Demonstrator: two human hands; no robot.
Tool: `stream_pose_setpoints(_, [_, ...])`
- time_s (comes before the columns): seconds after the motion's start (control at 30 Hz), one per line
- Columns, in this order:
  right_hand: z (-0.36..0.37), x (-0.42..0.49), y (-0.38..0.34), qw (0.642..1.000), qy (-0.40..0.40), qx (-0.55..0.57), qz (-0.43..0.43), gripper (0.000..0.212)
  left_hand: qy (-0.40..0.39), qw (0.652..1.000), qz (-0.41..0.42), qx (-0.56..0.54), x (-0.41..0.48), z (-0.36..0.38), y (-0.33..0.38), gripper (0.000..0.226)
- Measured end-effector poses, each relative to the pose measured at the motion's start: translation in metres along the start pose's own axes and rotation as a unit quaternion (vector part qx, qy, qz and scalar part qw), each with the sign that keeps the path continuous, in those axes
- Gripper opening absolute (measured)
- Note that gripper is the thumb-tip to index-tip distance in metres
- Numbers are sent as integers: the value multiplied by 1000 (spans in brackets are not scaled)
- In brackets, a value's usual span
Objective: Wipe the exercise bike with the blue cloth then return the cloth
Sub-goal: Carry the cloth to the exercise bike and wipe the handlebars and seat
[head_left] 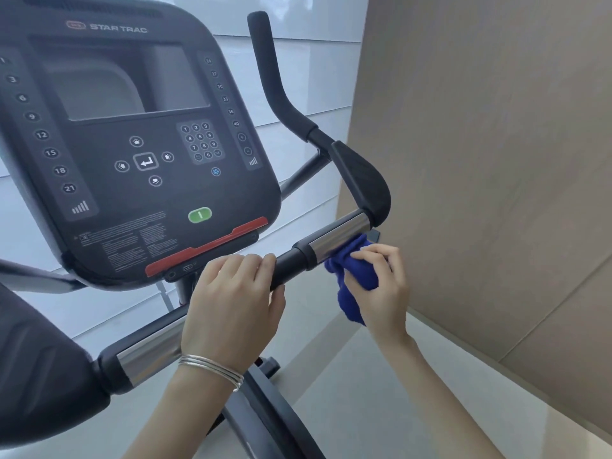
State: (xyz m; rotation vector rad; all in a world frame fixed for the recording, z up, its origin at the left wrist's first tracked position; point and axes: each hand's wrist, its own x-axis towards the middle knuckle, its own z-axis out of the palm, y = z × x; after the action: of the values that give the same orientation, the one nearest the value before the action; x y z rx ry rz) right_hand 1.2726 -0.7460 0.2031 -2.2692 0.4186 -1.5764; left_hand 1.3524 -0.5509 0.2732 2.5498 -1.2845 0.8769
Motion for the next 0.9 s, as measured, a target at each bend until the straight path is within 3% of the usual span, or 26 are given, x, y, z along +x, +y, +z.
stream_pose_setpoints(0.1, [7,5,9,997,9,14,74,25,3,1000,1,2,0,0,0,33])
stream_pose_setpoints(0.27, [11,-8,-10,999,-21,-3,-37,23,15,1000,9,-1,-1,0,-1,36])
stream_pose_setpoints(0.5, [-18,25,-31,992,97,70,31,17,35,999,6,-2,-1,1,-1,31])
stream_pose_setpoints(0.63, [-16,69,-43,997,10,61,34,20,33,999,4,-3,-2,1,-1,30])
stream_pose_setpoints(0.8, [-6,63,-60,987,-73,-26,-137,18,51,999,6,-4,-2,3,-1,28])
stream_pose_setpoints(0.9, [-10,81,-45,991,-99,-29,-79,18,40,999,6,-3,-3,4,-1,31])
